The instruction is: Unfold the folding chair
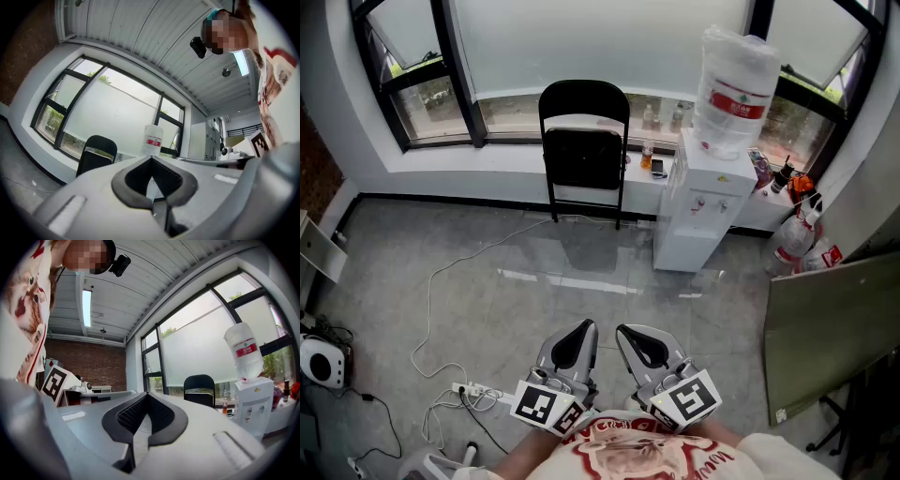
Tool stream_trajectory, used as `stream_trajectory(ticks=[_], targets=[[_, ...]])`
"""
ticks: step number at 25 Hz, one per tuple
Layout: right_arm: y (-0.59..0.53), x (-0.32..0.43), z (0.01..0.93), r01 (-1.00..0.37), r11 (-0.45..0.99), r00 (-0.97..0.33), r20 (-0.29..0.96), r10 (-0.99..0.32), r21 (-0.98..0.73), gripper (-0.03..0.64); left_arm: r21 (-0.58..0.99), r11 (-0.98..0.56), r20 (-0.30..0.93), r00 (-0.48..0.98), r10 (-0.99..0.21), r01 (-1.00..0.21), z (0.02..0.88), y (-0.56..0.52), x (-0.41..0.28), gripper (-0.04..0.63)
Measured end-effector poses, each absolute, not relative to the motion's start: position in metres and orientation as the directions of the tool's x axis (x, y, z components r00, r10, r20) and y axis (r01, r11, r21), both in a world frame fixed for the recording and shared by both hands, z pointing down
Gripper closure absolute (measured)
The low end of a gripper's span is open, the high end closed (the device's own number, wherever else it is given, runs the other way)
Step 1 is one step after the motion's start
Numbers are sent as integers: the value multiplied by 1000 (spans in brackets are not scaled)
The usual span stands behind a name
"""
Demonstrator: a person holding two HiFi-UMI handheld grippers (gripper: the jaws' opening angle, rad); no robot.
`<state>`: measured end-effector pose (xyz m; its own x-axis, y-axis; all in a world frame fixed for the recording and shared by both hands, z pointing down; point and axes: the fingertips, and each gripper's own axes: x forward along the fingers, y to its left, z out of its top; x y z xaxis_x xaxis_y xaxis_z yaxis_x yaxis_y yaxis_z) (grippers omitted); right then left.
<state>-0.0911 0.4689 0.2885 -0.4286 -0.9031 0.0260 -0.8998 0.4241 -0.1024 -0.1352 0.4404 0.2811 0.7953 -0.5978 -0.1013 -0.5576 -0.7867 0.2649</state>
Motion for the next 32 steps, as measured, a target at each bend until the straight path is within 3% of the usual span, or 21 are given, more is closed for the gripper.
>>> stream_trajectory(ticks=[32], targets=[[454,-118,297,-912,400,-406,63,-912,-87,591,288,-793,-99,807,-582,-536,283,425,-162,595]])
